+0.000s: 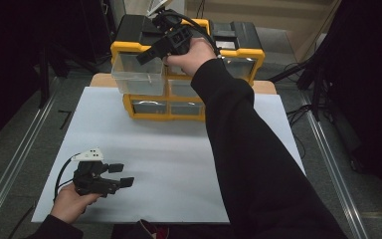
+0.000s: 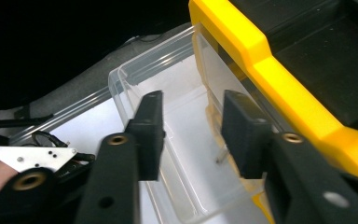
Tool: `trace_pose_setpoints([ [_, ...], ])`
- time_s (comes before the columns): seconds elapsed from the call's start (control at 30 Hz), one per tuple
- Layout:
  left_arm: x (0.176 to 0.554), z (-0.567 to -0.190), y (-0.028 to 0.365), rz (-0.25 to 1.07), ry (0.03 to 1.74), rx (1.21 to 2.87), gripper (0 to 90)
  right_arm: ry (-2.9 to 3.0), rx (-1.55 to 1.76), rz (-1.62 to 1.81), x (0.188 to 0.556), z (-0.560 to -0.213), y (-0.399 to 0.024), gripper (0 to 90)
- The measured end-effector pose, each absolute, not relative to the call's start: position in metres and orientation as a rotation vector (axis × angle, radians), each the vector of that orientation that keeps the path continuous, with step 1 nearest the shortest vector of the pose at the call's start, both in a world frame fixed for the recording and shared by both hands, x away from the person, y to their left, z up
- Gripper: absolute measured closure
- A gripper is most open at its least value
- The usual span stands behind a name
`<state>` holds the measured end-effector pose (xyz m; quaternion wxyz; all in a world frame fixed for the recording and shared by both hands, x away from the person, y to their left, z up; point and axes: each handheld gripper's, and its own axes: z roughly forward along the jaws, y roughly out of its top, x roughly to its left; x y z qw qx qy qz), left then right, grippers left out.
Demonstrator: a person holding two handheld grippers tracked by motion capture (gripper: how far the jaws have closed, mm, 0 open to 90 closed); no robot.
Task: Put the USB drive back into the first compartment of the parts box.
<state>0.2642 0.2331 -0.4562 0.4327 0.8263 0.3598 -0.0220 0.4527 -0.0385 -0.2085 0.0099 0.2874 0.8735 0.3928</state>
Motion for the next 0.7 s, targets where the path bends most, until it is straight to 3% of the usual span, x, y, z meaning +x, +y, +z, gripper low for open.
trace_pose_setpoints([
  [0.07, 0.264, -0.456, 0.233, -0.056, 0.900, 2.055, 27.1, 2.696, 0.898, 1.264, 0.447, -0.208, -0.046, 45.7],
  [0.7, 0.265, -0.457, 0.234, -0.052, 0.909, 2.060, 27.1, 2.637, 0.970, 1.282, 0.412, -0.214, -0.102, 33.2],
])
